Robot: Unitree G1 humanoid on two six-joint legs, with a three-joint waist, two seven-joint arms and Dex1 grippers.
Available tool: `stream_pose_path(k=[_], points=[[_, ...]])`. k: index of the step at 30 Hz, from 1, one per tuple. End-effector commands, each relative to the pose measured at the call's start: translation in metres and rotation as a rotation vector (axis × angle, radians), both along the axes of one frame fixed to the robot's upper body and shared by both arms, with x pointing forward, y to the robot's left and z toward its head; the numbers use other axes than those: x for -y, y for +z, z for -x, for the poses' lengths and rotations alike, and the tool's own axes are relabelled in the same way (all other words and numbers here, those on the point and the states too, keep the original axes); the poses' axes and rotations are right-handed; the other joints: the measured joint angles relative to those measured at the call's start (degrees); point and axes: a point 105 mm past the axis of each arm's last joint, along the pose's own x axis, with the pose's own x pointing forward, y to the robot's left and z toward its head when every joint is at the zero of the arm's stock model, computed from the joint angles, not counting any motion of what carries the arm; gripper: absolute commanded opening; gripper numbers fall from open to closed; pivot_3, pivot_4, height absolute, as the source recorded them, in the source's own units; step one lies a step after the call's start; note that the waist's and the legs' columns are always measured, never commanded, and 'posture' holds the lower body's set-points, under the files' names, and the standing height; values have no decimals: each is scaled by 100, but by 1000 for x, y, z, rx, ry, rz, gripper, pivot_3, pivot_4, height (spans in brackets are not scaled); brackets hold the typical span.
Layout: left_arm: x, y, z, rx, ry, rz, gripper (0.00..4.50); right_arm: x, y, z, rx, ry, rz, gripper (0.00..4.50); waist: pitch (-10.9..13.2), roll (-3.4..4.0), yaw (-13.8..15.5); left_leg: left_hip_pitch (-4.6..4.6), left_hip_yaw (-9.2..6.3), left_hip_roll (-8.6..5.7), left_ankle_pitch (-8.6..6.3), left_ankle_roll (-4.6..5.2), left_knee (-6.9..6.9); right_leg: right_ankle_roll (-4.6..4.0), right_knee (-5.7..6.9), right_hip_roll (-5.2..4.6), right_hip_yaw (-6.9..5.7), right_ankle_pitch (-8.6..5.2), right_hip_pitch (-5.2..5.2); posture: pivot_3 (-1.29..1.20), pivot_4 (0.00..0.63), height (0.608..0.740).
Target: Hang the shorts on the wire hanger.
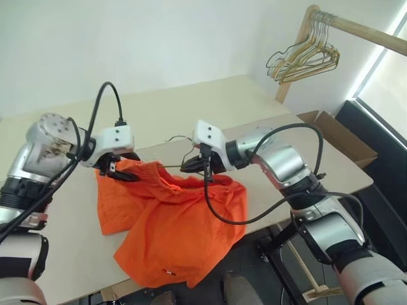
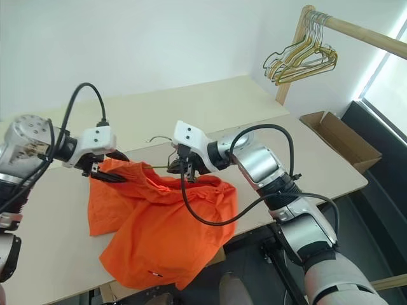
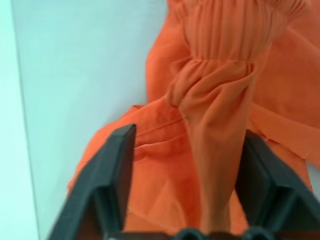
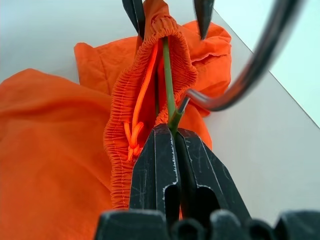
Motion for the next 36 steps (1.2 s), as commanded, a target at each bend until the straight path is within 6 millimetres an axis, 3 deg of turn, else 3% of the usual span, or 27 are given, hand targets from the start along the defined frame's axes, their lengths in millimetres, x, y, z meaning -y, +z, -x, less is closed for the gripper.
stream_pose_path(k=[1,3,8,9,12,22,31,36], points=[[-17,8,6,7,30,-12,4115,1,22,0,77,20,-49,0,0,0,-4,1,0,0,0,0,0,0,0,1,0,0,0,-130,31,740],[-24,0,3,26,63,-50,4464,2,24,0,82,23,-50,0,0,0,7,4,0,0,0,0,-2,0,1,1,0,0,1,-128,28,740],[-28,-13,2,18,84,-52,4464,4,28,-1,87,25,-52,0,-1,0,41,3,0,0,1,-2,-1,0,0,0,-1,0,3,-129,24,740],[-27,-15,0,29,80,-48,4284,4,28,-2,88,25,-52,0,-1,-1,46,3,-1,-1,1,-2,-1,0,0,0,-1,0,3,-130,24,740],[-26,-19,-5,51,89,-23,3525,6,30,-2,87,23,-53,0,-1,-1,47,2,-2,-1,1,-3,-1,0,0,-2,-2,0,3,-135,23,740],[-30,-26,-7,50,105,-16,148,10,33,-4,80,13,-51,0,-1,-1,6,2,-1,-1,2,-3,-2,0,1,-2,-2,0,1,-147,25,740],[-34,-23,-6,42,110,-11,66,13,34,-6,74,11,-46,0,-2,-2,10,1,-2,-1,2,-3,-1,0,1,-2,-2,0,1,-138,25,740],[-28,-17,-2,41,94,43,1046,13,34,-6,69,18,-46,0,-2,-2,11,1,-2,-1,2,-3,-1,0,1,-2,-2,0,1,-131,30,740]])
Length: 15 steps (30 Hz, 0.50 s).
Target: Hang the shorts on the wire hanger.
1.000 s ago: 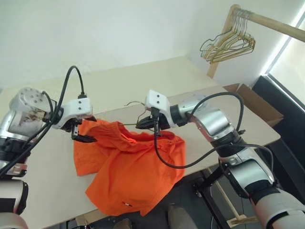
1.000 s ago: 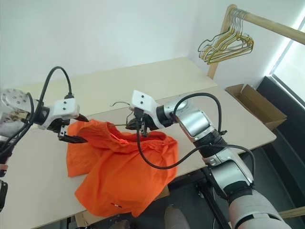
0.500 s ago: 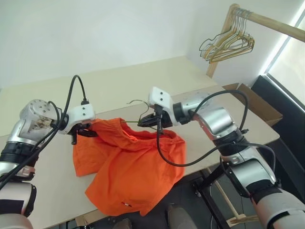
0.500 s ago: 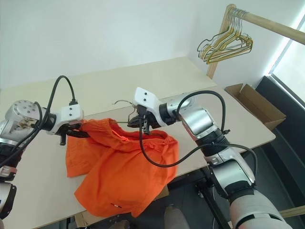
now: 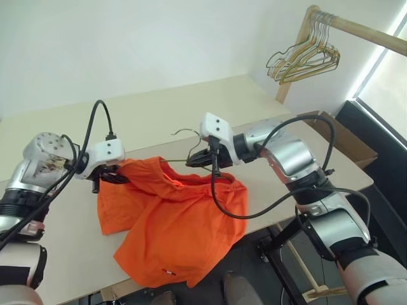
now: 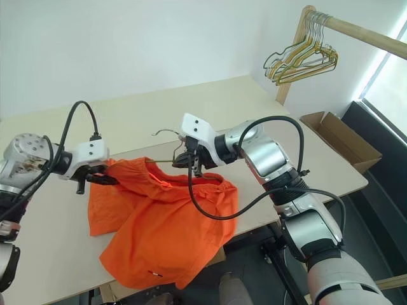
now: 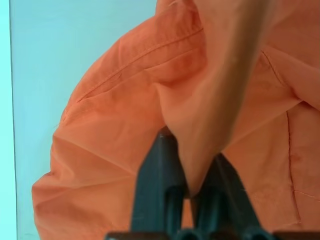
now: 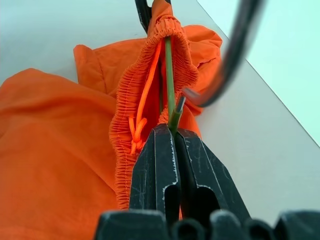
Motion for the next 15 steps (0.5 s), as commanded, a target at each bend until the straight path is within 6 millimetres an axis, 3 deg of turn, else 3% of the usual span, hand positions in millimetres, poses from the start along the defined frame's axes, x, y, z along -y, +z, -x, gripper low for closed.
stream_pose_path(k=[1,3,5,7,10,15], points=[[-2,18,-2,72,23,40,1375,0,22,0,61,17,-42,0,0,0,1,1,0,0,0,0,0,0,0,0,0,0,0,-130,31,740],[-5,15,-5,85,39,28,1646,0,22,0,59,19,-42,0,0,0,8,1,0,0,0,0,0,0,1,0,0,0,0,-130,30,740],[-7,12,-2,58,33,24,1551,0,22,0,59,20,-42,0,0,0,10,1,0,0,0,0,0,0,1,0,0,0,1,-132,30,740],[-7,11,-1,57,31,25,1164,0,22,0,58,20,-42,0,0,0,8,1,0,0,0,0,0,0,0,0,0,0,1,-135,30,740],[-4,10,-2,58,30,34,177,1,23,0,56,17,-43,0,0,0,11,0,0,0,0,0,0,0,1,0,0,0,0,-138,30,740],[-4,11,-3,58,21,33,34,2,23,0,54,14,-42,0,0,0,8,0,0,0,0,0,0,0,0,0,0,0,0,-141,29,740]])
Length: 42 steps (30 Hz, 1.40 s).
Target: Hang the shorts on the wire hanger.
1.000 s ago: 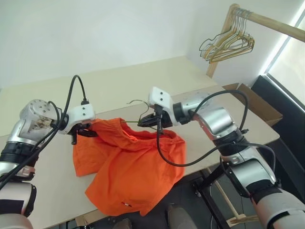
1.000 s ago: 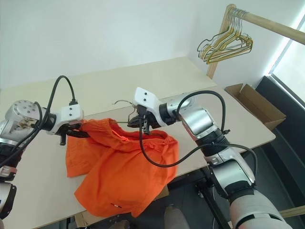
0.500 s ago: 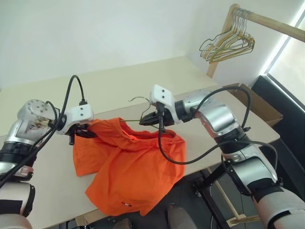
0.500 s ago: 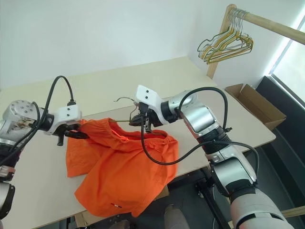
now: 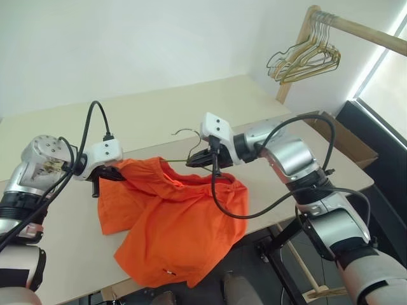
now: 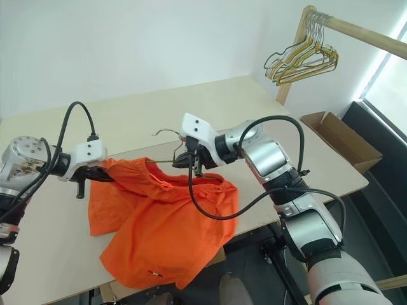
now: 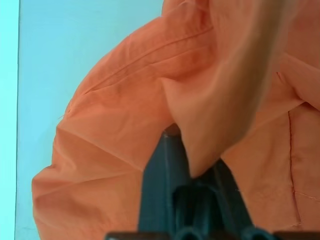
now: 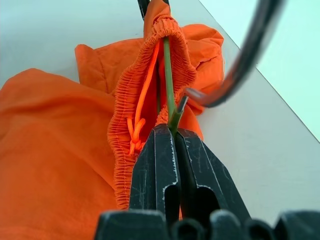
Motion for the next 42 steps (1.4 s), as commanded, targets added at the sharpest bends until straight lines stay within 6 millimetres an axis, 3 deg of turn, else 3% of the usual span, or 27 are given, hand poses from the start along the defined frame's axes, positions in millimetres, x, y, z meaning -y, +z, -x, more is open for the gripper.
stream_pose_path(k=[1,8,18,35,42], points=[[-1,12,-3,43,-4,9,34,1,23,0,60,11,-42,0,0,0,-1,0,0,0,0,0,0,0,0,0,0,0,0,-141,29,740],[-10,16,-2,51,23,10,34,5,18,-1,65,9,-16,0,0,0,2,0,0,0,0,0,0,0,0,0,0,0,0,-133,30,740],[-30,40,-4,85,116,62,34,10,3,-6,133,1,63,0,0,0,12,1,0,-1,0,0,0,0,0,0,-1,0,1,-112,25,740],[-39,27,13,46,129,46,34,20,-2,-11,126,-34,87,0,-2,-2,14,1,0,0,2,-3,-1,0,1,0,-1,0,0,-117,18,740],[-31,18,17,30,99,44,34,17,1,-11,121,-26,76,0,-2,-2,24,1,0,0,2,-3,-2,0,1,0,-1,0,0,-115,21,740]])
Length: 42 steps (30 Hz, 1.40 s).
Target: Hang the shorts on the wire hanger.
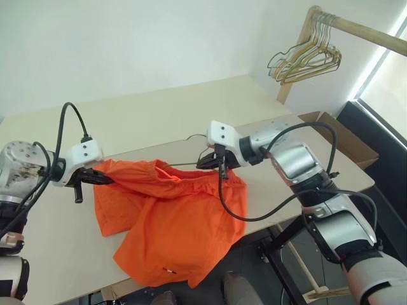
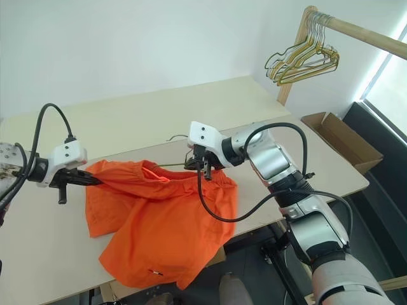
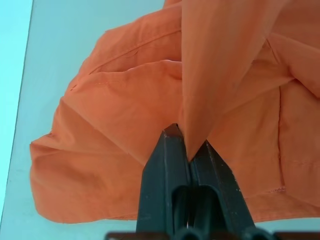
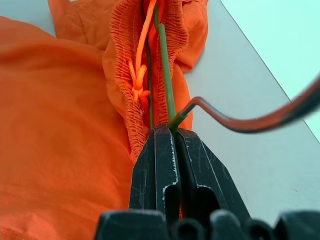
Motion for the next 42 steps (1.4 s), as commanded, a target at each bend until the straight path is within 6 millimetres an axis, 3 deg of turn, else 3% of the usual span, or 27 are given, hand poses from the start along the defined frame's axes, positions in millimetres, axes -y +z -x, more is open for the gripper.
stream_pose_path(k=[1,3,12,17,23,29,33,38,42], points=[[2,13,-1,58,-14,-1,34,-1,16,-1,38,11,-33,0,0,0,0,0,0,0,0,0,0,0,0,0,0,0,0,-115,21,740],[7,11,-2,59,-26,4,34,-2,19,-1,42,16,-37,0,0,0,-2,0,0,0,0,0,-1,0,0,0,0,0,0,-120,21,740],[10,26,3,53,-135,-13,2919,-2,35,2,59,42,-25,0,0,0,-15,-1,0,0,0,0,0,0,0,0,0,0,-2,-133,17,740],[23,55,-5,119,-196,22,4485,0,55,-3,97,40,32,0,0,0,-11,-4,0,-1,0,-1,1,0,-1,-1,-2,0,-3,-137,11,740],[53,76,-11,188,-300,71,4485,-4,73,-3,144,72,73,0,-3,-2,-23,-3,0,-1,1,-2,2,0,-1,-3,-3,0,-1,-141,2,740],[87,82,-13,175,-395,154,4485,-10,83,-4,181,90,100,0,-5,-3,-52,-8,0,-1,3,-5,5,0,0,-3,-3,0,-5,-148,0,740],[104,62,-21,116,-427,77,4485,-15,85,-5,191,99,109,0,-9,-2,-93,-7,0,-1,4,-7,5,0,1,-3,-3,0,-4,-144,0,740],[104,33,-38,98,-355,-99,4485,-17,84,-5,192,100,109,0,-13,-3,-183,-7,-2,-2,5,-8,7,0,3,-4,-3,0,-3,-165,0,740],[105,30,-46,130,-309,-107,3567,-16,84,-4,191,97,107,0,-13,-3,-247,-12,-2,-1,5,-8,7,0,3,-4,-2,0,-10,-175,0,740]])
